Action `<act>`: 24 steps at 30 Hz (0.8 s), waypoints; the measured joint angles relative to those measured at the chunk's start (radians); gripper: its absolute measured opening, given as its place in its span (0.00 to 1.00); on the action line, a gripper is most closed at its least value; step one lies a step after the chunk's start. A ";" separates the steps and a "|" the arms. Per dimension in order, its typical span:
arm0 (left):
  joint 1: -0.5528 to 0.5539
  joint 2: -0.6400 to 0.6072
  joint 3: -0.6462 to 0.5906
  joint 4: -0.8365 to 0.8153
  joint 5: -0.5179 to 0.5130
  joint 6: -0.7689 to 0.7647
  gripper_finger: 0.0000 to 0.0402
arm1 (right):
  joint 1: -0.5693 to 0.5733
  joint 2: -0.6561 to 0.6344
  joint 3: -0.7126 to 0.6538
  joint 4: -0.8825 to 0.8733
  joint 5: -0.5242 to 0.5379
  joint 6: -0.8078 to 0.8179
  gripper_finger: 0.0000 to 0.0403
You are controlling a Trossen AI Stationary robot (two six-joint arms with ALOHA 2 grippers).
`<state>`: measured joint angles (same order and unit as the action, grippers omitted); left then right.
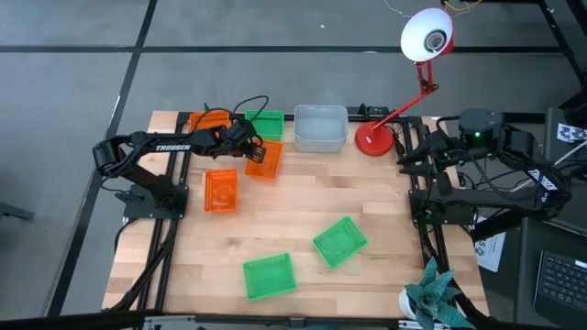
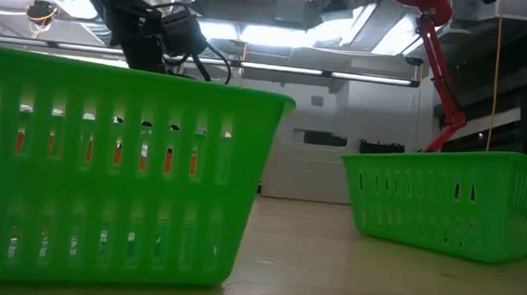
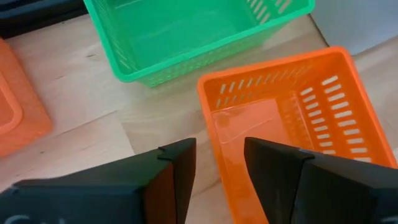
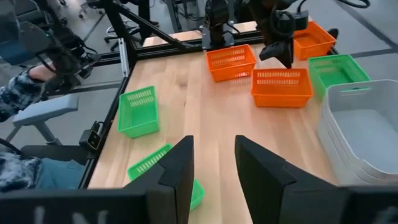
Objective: Stack baskets by color
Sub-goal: Stack the middle right orange bin on top of the top orange bin
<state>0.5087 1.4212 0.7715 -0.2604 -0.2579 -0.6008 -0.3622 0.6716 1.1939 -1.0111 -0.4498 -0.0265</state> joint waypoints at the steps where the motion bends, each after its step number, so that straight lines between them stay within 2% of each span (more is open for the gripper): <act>1: 0.000 0.000 0.000 -0.005 0.000 0.000 0.32 | 0.000 0.000 -0.006 0.005 -0.006 0.000 0.29; 11: -0.025 0.004 0.000 -0.017 0.003 0.000 0.32 | 0.000 -0.001 -0.041 0.027 -0.018 -0.004 0.29; 20: -0.063 0.130 0.002 -0.004 -0.015 -0.019 0.32 | 0.000 -0.008 -0.041 0.028 -0.018 -0.003 0.29; 24: -0.074 0.148 0.002 0.005 -0.006 0.033 0.28 | 0.000 -0.008 -0.041 0.028 -0.016 -0.003 0.29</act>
<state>0.4351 1.5692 0.7731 -0.2554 -0.2637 -0.5674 -0.3622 0.6640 1.1526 -0.9836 -0.4662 -0.0296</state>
